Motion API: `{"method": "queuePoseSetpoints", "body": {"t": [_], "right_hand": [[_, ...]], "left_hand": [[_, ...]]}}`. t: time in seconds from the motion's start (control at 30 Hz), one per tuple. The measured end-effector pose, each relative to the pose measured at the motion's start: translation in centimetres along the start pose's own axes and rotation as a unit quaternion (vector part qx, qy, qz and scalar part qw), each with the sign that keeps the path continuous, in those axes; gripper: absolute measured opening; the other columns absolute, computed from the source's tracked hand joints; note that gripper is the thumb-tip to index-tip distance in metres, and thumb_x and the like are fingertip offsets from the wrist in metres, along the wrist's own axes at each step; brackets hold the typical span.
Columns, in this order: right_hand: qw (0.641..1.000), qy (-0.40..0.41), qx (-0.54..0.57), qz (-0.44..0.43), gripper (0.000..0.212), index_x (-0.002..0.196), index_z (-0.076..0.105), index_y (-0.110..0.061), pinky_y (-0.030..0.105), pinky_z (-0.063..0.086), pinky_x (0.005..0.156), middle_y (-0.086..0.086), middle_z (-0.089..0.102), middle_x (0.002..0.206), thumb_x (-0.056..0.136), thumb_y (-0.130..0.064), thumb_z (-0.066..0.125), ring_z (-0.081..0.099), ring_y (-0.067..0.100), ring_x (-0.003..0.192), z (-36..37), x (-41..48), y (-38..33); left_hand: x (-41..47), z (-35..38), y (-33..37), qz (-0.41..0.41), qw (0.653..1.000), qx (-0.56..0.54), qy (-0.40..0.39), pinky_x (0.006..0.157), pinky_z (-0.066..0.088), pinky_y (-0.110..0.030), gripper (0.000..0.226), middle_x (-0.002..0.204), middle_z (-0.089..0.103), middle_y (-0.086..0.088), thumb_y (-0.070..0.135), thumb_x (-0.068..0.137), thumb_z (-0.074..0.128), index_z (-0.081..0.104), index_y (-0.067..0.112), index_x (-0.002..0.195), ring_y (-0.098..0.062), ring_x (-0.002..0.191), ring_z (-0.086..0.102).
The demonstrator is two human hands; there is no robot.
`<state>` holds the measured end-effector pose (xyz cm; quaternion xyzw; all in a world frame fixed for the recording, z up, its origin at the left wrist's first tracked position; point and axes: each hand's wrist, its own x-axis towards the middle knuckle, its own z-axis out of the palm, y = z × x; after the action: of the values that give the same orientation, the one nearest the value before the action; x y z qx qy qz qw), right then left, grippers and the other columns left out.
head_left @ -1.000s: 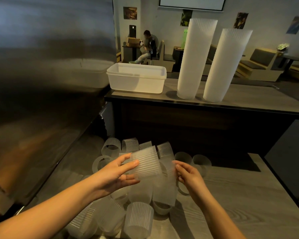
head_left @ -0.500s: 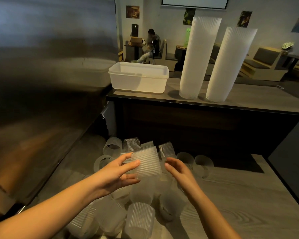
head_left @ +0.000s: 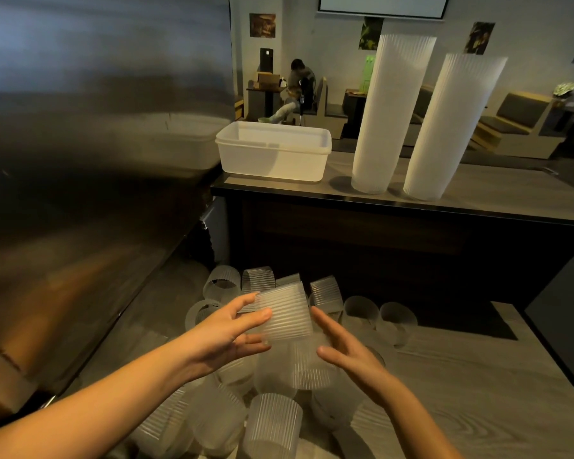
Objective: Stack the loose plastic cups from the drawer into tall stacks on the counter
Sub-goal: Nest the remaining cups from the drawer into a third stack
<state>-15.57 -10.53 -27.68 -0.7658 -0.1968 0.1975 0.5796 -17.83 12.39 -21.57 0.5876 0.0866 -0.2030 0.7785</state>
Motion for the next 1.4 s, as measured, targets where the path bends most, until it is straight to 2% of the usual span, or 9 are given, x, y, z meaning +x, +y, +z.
{"method": "queuePoseSetpoints", "body": {"t": [0.23, 0.4, 0.57, 0.67, 0.77, 0.83, 1.07, 1.27, 1.4], "right_hand": [[0.977, -0.026, -0.206, -0.038, 0.086, 0.129, 0.002, -0.055, 0.029, 0.017, 0.116, -0.038, -0.003, 0.137, 0.078, -0.033, 0.067, 0.007, -0.001, 0.137, -0.1, -0.4, 0.5], [0.958, 0.076, -0.263, -0.079, 0.057, 0.127, 0.02, -0.05, 0.015, 0.019, 0.111, -0.037, 0.01, 0.136, 0.091, -0.019, 0.052, 0.016, -0.01, 0.132, -0.1, -0.3, 0.6], [0.943, 0.256, -0.196, -0.085, 0.035, 0.118, 0.045, -0.038, 0.012, 0.032, 0.097, -0.018, 0.045, 0.126, 0.093, -0.014, 0.048, 0.041, -0.002, 0.118, -1.1, 0.0, -0.8], [0.95, 0.3, -0.05, -0.07, 0.027, 0.106, 0.057, -0.038, 0.014, 0.044, 0.083, -0.013, 0.056, 0.112, 0.092, -0.016, 0.049, 0.053, 0.0, 0.101, -2.1, -0.2, -2.6], [0.947, 0.295, 0.112, -0.051, 0.022, 0.098, 0.068, -0.028, 0.037, 0.052, 0.076, -0.003, 0.067, 0.097, 0.089, -0.014, 0.053, 0.062, 0.017, 0.092, -2.4, -0.6, -4.5], [0.947, 0.278, 0.157, -0.039, 0.018, 0.091, 0.069, -0.028, 0.043, 0.052, 0.073, -0.001, 0.069, 0.09, 0.086, -0.015, 0.058, 0.064, 0.019, 0.087, -2.1, -0.8, -5.7], [0.969, 0.208, 0.121, -0.047, 0.011, 0.091, 0.066, -0.013, 0.02, 0.052, 0.064, -0.001, 0.068, 0.086, 0.084, -0.009, 0.059, 0.063, 0.009, 0.078, -0.9, -0.7, -6.5], [0.976, 0.199, 0.046, -0.071, 0.015, 0.094, 0.061, -0.019, 0.019, 0.051, 0.07, -0.001, 0.063, 0.094, 0.085, -0.008, 0.059, 0.06, 0.008, 0.087, -0.1, -0.1, -6.2], [0.978, 0.197, 0.002, -0.07, 0.024, 0.094, 0.057, -0.029, 0.028, 0.05, 0.079, -0.006, 0.062, 0.096, 0.074, -0.038, 0.065, 0.059, 0.005, 0.09, 0.7, 0.2, -5.8]], "left_hand": [[0.0, 0.1, 0.1, 0.001, 1.0, -0.006, -0.002, 0.081, 0.057, -0.035, 0.066, 0.119, 0.063, -0.009, 0.019, 0.066, 0.069, 0.048, 0.02, 0.128, -0.029, 0.097, 0.068], [0.1, 0.0, 0.1, -0.001, 1.0, -0.012, 0.006, 0.079, 0.057, -0.035, 0.072, 0.12, 0.063, -0.009, 0.02, 0.064, 0.071, 0.046, 0.02, 0.131, -0.03, 0.097, 0.067], [0.0, -0.1, 0.2, -0.002, 1.0, -0.016, 0.009, 0.081, 0.057, -0.036, 0.075, 0.124, 0.06, -0.011, 0.019, 0.064, 0.07, 0.043, 0.02, 0.134, -0.031, 0.099, 0.066], [-0.1, 0.1, 0.4, 0.0, 1.0, -0.015, 0.0, 0.083, 0.055, -0.038, 0.065, 0.124, 0.059, -0.012, 0.018, 0.064, 0.069, 0.049, 0.022, 0.125, -0.031, 0.099, 0.066], [-0.4, 0.3, 0.7, 0.001, 1.0, -0.019, -0.015, 0.084, 0.055, -0.038, 0.055, 0.122, 0.06, -0.012, 0.017, 0.067, 0.067, 0.051, 0.023, 0.119, -0.031, 0.099, 0.066], [-0.6, 0.4, 0.8, 0.002, 0.999, -0.009, -0.033, 0.082, 0.056, -0.036, 0.055, 0.12, 0.062, -0.011, 0.017, 0.068, 0.065, 0.051, 0.023, 0.121, -0.031, 0.099, 0.067], [-1.5, 0.9, 1.0, 0.002, 0.996, 0.031, -0.078, 0.084, 0.055, -0.039, 0.052, 0.119, 0.06, -0.011, 0.014, 0.072, 0.062, 0.053, 0.02, 0.123, -0.031, 0.104, 0.064], [-1.5, 1.0, 0.7, -0.004, 0.996, 0.041, -0.076, 0.085, 0.055, -0.038, 0.052, 0.114, 0.062, -0.01, 0.015, 0.072, 0.064, 0.054, 0.019, 0.123, -0.031, 0.102, 0.065], [-1.7, 1.2, 0.8, -0.011, 0.995, 0.038, -0.092, 0.084, 0.056, -0.038, 0.052, 0.12, 0.057, -0.014, 0.014, 0.072, 0.064, 0.053, 0.02, 0.123, -0.034, 0.105, 0.06]]}}
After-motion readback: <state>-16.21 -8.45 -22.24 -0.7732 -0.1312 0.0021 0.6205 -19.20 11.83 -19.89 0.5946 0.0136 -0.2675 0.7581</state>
